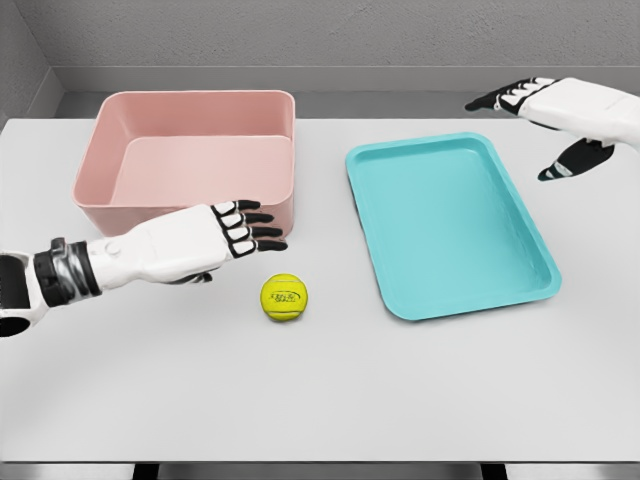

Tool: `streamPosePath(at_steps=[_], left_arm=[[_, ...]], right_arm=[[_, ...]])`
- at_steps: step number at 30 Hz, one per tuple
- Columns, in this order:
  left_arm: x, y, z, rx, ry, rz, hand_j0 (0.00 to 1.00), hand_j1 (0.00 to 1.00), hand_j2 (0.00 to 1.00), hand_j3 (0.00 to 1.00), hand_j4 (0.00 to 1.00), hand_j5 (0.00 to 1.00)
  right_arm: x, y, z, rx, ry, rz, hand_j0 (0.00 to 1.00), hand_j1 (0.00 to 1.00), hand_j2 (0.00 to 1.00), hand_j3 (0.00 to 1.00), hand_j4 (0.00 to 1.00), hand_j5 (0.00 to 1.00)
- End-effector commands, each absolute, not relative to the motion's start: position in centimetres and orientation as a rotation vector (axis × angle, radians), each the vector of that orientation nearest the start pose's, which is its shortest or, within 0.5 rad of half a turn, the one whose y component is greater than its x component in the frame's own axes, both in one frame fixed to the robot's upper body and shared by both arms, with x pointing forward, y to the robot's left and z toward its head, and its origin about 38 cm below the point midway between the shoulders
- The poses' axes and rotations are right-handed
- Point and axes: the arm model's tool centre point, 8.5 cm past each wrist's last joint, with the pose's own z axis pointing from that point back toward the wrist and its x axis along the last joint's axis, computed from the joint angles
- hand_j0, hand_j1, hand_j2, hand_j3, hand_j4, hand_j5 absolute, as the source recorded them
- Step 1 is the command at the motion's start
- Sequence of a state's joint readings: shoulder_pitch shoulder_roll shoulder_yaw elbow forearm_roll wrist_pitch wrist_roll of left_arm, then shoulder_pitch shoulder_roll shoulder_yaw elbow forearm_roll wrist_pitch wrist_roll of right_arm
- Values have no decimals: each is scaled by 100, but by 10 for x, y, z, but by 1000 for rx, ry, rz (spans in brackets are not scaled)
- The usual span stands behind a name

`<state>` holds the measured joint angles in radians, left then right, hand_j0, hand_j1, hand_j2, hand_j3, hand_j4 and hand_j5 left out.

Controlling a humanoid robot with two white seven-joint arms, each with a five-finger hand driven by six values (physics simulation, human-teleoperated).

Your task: Put the tennis from the blue tray into the pink basket with both arms

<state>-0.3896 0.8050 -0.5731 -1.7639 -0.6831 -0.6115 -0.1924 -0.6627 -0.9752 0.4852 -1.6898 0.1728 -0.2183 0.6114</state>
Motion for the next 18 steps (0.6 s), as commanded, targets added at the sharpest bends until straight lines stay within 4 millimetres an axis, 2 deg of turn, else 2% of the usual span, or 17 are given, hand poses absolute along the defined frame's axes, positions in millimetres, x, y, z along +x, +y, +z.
streamPosePath(at_steps=[1, 6, 8, 9, 10, 16, 17, 18], left_arm=[[352, 227, 178, -522, 2008, 2689, 100, 100, 100, 100, 100, 100], [358, 206, 183, -499, 1875, 2662, 100, 100, 100, 100, 100, 100], [355, 196, 179, -453, 1862, 2657, 100, 100, 100, 100, 100, 100], [352, 186, 175, -416, 1855, 2645, 100, 100, 100, 100, 100, 100], [351, 174, 174, -381, 1841, 2626, 100, 100, 100, 100, 100, 100], [346, 162, 162, -339, 1796, 2631, 100, 100, 100, 100, 100, 100], [346, 153, 160, -330, 1776, 2616, 100, 100, 100, 100, 100, 100], [347, 152, 160, -335, 1766, 2614, 100, 100, 100, 100, 100, 100]], right_arm=[[424, -331, 314, -543, -1393, 1800, 100, 100, 100, 100, 100, 100], [423, -328, 312, -534, -1399, 1811, 100, 100, 100, 100, 100, 100], [423, -328, 311, -533, -1397, 1810, 100, 100, 100, 100, 100, 100], [421, -330, 301, -514, -1378, 1804, 100, 100, 100, 100, 100, 100], [422, -331, 302, -516, -1378, 1802, 100, 100, 100, 100, 100, 100], [422, -332, 305, -524, -1387, 1796, 100, 100, 100, 100, 100, 100], [422, -332, 304, -523, -1386, 1792, 100, 100, 100, 100, 100, 100], [423, -331, 305, -523, -1389, 1793, 100, 100, 100, 100, 100, 100]])
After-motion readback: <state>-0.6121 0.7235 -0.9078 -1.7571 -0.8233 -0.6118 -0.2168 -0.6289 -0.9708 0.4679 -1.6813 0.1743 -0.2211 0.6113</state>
